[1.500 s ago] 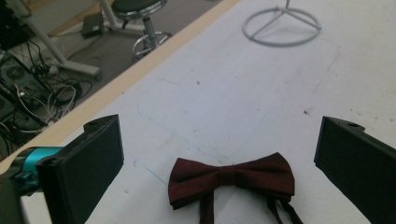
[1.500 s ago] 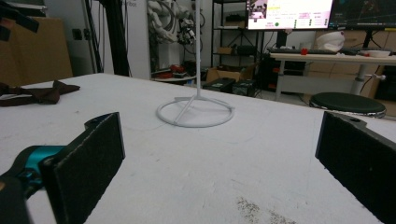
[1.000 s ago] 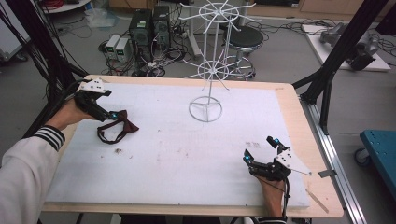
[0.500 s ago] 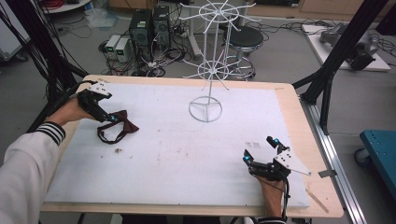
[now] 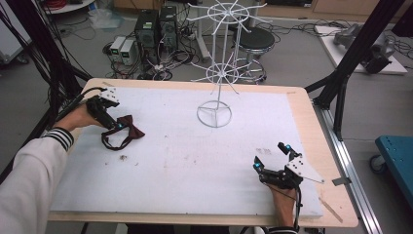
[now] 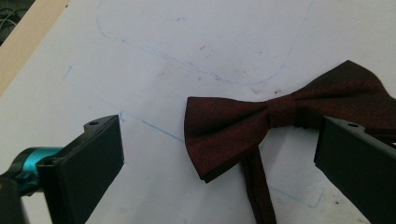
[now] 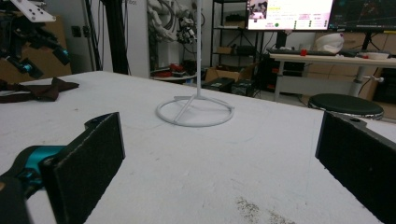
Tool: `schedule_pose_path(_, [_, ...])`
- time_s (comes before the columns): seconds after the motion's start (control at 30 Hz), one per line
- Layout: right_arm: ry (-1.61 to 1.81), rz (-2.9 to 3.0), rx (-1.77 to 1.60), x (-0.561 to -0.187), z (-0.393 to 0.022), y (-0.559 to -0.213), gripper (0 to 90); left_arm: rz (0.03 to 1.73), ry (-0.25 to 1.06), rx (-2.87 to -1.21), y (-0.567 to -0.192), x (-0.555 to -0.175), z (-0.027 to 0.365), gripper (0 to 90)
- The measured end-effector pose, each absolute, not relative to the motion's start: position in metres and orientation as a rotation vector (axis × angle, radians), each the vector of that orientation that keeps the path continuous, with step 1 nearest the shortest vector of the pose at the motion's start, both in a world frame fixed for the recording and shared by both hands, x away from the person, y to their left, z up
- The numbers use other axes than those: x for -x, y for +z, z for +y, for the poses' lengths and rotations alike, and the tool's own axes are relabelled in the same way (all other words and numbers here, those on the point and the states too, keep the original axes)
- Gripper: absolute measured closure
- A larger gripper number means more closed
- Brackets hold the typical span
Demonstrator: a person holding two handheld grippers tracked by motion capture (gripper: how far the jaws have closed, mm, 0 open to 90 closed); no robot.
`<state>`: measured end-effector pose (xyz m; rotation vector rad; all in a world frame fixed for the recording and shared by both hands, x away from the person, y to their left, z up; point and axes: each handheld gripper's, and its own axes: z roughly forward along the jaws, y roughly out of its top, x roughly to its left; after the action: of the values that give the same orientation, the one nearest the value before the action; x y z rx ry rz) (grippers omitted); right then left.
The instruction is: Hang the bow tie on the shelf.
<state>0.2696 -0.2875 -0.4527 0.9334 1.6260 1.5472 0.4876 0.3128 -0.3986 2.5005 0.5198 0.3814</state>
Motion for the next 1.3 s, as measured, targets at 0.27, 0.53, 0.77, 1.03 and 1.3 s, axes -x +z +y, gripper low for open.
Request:
schedule_pose_path(0.27, [1.547,1.627,-0.939,-0.269,-0.288,-0.453,0.5,0.484,0.355,-2.54,-0.405,-0.489,0.31,13.0])
schedule_pose_path(0.53, [1.549,1.626,-0.94,-0.27,-0.288,-0.453,0.5,0.476,0.344,-2.565,-0.409,-0.49,0.309,26.4])
schedule_pose_path(0.77, [1.552,1.626,-0.941,-0.27,-0.288,-0.453,0.5,0.495,0.35,-2.602,-0.411,-0.49,0.307,40.1])
schedule_pose_path(1.03, [1.555,1.624,-0.944,-0.269,-0.288,-0.453,0.5,0.613,0.304,-2.577,-0.414,-0.49,0.304,59.9])
schedule_pose_path(1.3, [1.553,1.625,-0.943,-0.269,-0.288,-0.453,0.5,0.676,0.33,-2.596,-0.413,-0.488,0.298,84.4])
